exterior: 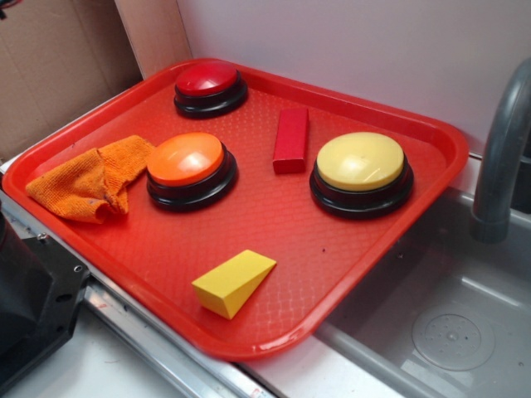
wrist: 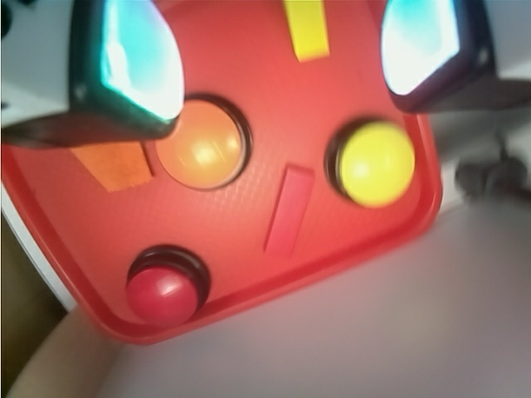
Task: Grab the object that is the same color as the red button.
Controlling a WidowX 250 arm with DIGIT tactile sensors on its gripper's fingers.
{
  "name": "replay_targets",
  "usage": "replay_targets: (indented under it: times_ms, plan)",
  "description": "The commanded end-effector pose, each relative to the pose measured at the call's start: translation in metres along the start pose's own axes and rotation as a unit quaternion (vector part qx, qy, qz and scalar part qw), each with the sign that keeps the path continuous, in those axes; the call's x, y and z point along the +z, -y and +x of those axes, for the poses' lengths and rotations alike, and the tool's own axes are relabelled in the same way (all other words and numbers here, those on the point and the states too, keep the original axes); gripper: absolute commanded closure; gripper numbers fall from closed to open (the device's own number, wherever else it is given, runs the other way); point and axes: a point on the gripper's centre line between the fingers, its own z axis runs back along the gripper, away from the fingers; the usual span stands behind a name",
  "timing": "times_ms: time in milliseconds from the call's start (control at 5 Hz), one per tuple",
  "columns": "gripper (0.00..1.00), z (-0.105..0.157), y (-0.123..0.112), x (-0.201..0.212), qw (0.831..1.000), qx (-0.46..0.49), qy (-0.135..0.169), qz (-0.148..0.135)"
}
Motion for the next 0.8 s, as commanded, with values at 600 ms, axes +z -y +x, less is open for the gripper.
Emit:
replay_targets:
  times_ms: [600]
  plan:
    - [0.0,0.036,-0.034,-0.12,0.98,0.172,-0.009,0.096]
